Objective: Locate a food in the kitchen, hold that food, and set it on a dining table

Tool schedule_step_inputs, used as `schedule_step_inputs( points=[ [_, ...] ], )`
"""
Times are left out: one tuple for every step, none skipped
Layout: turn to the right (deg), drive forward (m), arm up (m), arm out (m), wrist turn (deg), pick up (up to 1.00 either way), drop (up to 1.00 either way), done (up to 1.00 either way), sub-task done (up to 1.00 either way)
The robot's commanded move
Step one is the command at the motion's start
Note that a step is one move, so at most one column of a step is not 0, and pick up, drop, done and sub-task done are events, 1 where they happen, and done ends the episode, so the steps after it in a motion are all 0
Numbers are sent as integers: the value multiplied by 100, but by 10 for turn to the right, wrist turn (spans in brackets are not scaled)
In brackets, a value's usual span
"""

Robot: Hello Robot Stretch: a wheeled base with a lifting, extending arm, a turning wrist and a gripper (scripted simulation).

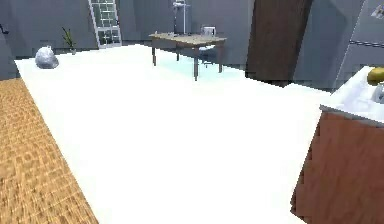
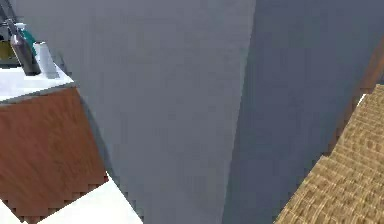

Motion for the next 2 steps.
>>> schedule_step_inputs(
  points=[
    [450, 0, 0, 0, 0, 0, 0, 0, 0],
    [0, 90, 0, 0, 0, 0, 0, 0, 0]
  ],
)
